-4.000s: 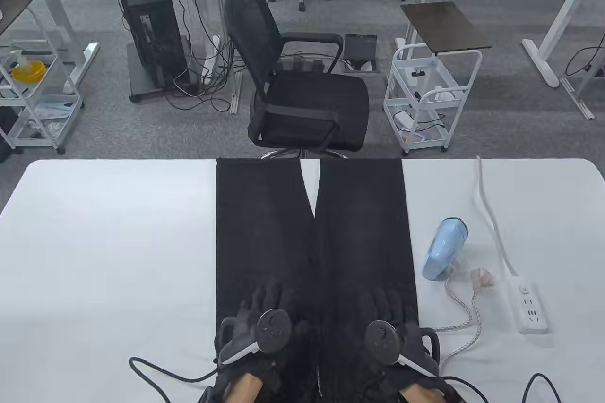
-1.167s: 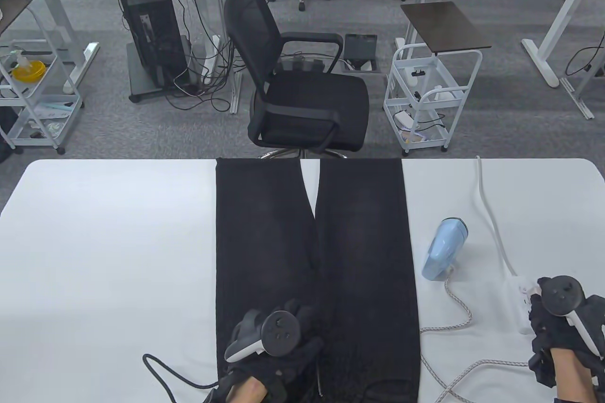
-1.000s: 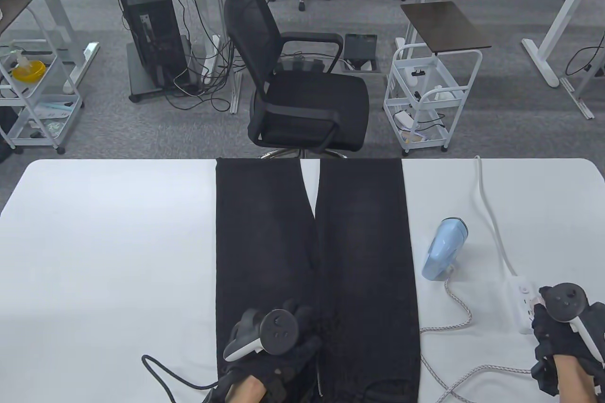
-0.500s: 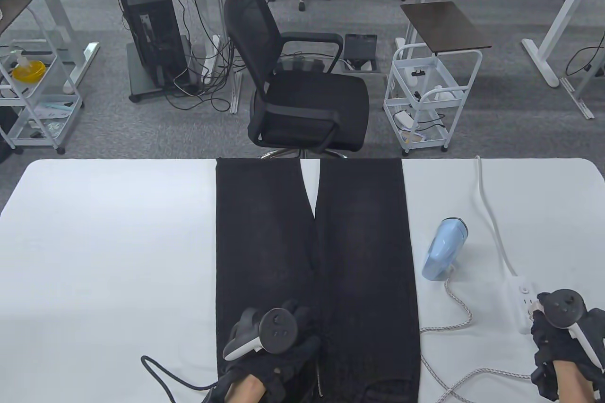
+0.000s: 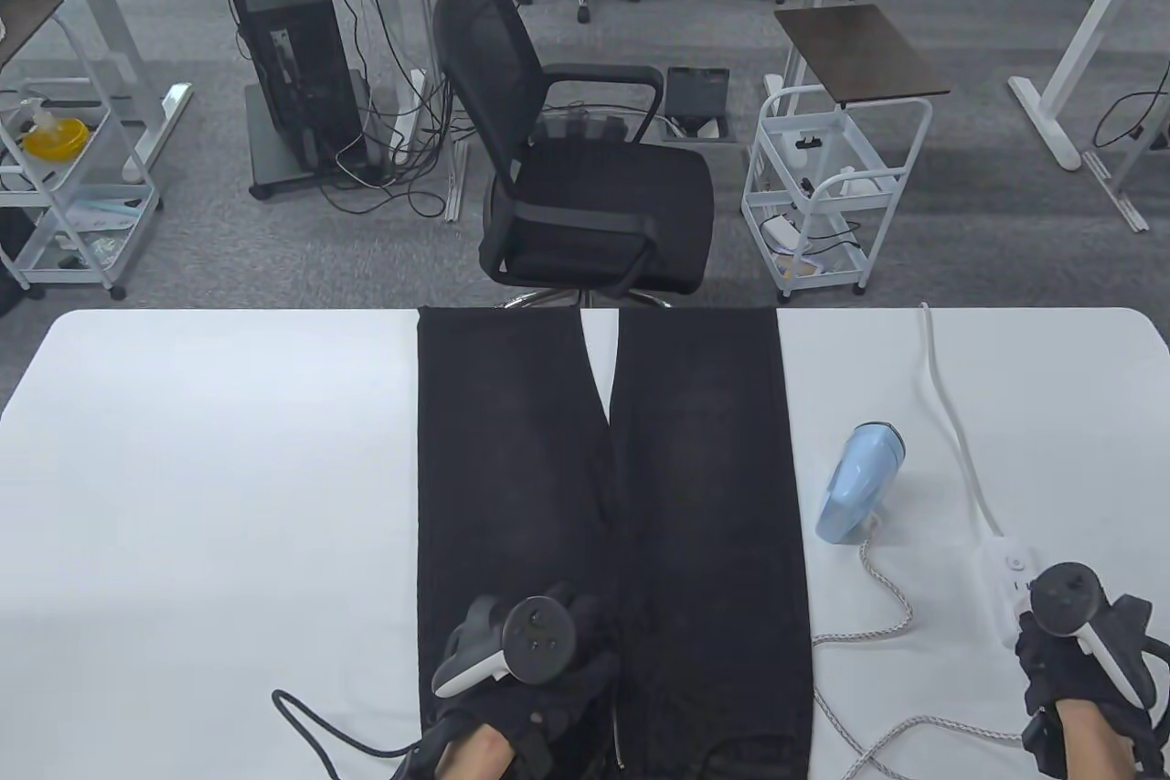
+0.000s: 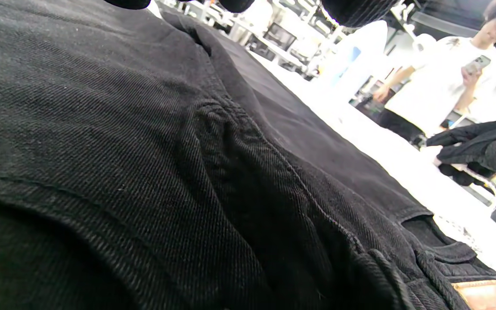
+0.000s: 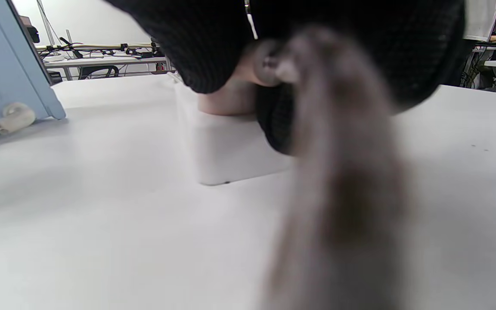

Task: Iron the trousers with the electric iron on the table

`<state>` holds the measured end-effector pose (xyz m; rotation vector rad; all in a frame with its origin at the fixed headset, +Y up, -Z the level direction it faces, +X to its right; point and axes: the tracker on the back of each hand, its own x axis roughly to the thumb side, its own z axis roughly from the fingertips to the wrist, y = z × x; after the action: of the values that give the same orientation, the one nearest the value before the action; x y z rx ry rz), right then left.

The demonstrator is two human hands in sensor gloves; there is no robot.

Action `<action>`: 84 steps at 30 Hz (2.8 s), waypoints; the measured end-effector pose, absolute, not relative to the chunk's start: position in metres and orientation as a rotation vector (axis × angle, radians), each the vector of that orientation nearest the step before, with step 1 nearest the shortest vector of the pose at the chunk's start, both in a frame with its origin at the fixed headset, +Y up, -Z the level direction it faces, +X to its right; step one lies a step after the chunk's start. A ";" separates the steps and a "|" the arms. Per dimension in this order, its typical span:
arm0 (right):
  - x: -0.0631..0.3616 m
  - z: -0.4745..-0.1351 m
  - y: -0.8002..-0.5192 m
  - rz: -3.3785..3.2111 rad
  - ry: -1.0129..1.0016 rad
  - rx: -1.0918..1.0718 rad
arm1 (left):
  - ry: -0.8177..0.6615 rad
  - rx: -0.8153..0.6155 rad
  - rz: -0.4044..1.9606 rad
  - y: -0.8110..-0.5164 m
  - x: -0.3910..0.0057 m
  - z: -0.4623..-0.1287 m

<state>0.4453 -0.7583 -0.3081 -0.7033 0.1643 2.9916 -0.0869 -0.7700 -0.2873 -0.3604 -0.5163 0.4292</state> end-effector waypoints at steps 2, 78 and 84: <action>0.448 -0.309 -0.758 2.953 0.179 -0.704 | -0.516 -0.359 0.429 -0.770 -0.087 -0.288; 0.329 -0.346 -0.697 2.527 -0.236 -0.407 | -0.498 -0.565 0.388 -0.805 -0.076 -0.300; 0.291 -0.370 -0.743 2.551 -0.243 -0.481 | -0.496 -0.572 0.396 -0.805 -0.076 -0.299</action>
<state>0.2907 -0.7431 -0.3697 -0.4812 -0.2427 2.5513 -0.0762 -0.8054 -0.2994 -0.5717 -0.4964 0.3959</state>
